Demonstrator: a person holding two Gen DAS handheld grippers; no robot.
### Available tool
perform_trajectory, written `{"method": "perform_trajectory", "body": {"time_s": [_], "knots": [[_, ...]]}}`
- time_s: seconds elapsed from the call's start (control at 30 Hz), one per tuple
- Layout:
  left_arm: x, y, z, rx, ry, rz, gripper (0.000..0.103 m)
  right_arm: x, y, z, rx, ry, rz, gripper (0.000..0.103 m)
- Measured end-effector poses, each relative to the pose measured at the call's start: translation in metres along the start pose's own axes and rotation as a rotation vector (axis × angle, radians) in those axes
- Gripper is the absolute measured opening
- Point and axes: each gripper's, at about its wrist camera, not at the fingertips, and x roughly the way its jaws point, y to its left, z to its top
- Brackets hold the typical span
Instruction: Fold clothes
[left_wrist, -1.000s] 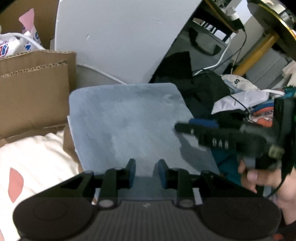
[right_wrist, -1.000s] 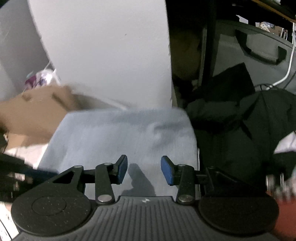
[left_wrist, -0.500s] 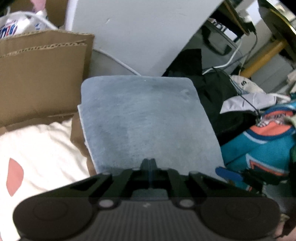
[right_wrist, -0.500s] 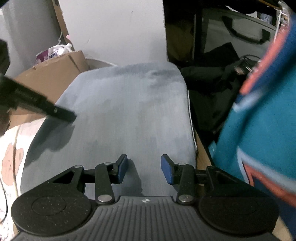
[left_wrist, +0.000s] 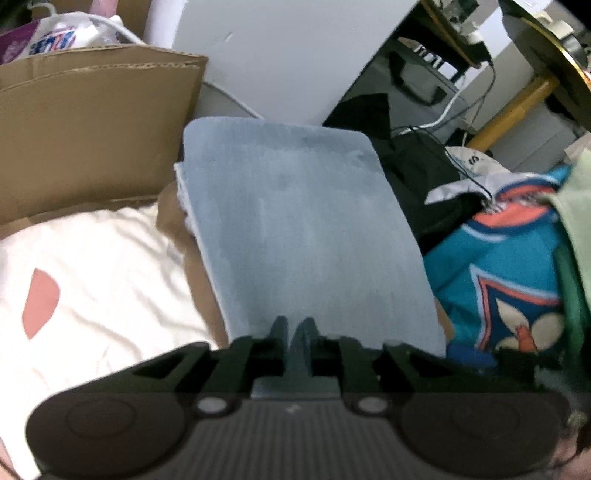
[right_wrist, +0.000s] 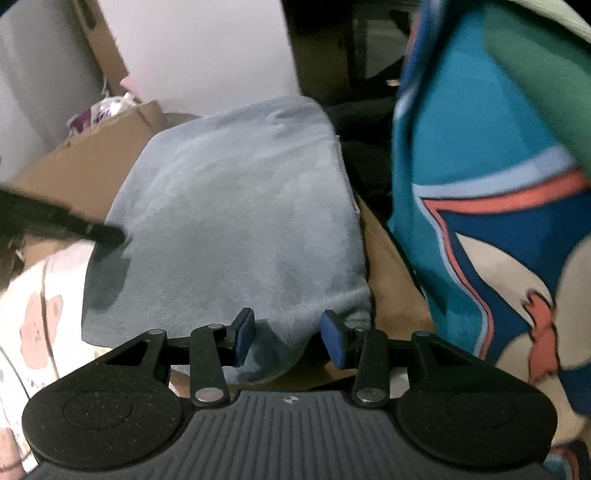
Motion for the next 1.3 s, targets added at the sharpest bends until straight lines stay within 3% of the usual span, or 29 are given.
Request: {"method": "perform_trajectory", "body": {"time_s": [0.1,0.23,0.4,0.43,0.5,0.57,0.77,0.83,0.87,0.9,1.1,1.23,1.3], "knots": [[-0.009,0.001,-0.011,-0.018,-0.023,-0.029,0.032,-0.003,-0.006,-0.005,0.058,0.001,0.009,0.047],[-0.014,0.001,-0.02,-0.031,-0.04,-0.034,0.033,0.001,-0.018,-0.011,0.174,0.013,0.061,0.047],[-0.017,-0.007,-0.027,-0.01,-0.052,0.0,0.037,0.014,-0.03,-0.021,0.317,0.015,0.153,0.053],[-0.017,-0.008,-0.028,-0.004,-0.051,0.013,0.04,0.018,-0.033,-0.025,0.343,0.019,0.177,0.053],[-0.017,-0.009,-0.032,0.008,-0.047,0.039,0.055,0.028,-0.037,-0.032,0.399,0.033,0.21,0.053],[-0.015,-0.005,-0.037,0.005,-0.019,0.069,0.053,0.037,-0.041,-0.038,0.452,0.046,0.243,0.053],[-0.006,0.016,-0.047,-0.105,0.012,0.027,0.053,0.04,-0.031,-0.042,0.419,0.026,0.27,0.032],[-0.005,0.017,-0.047,-0.114,0.007,0.005,0.051,0.039,-0.029,-0.041,0.41,0.02,0.27,0.03],[-0.004,0.016,-0.048,-0.112,0.007,-0.009,0.046,0.038,-0.027,-0.04,0.4,0.018,0.266,0.029],[-0.002,0.015,-0.049,-0.113,0.012,-0.025,0.033,0.038,-0.026,-0.039,0.39,0.017,0.26,0.029],[-0.004,0.022,-0.055,-0.152,0.037,-0.069,0.021,0.027,-0.031,-0.041,0.385,0.024,0.246,0.028],[-0.012,0.022,-0.058,-0.155,0.053,-0.06,0.018,0.019,-0.025,-0.04,0.355,0.03,0.223,0.028],[-0.015,0.022,-0.06,-0.155,0.081,-0.046,0.001,0.016,-0.023,-0.038,0.338,0.034,0.202,0.029]]}}
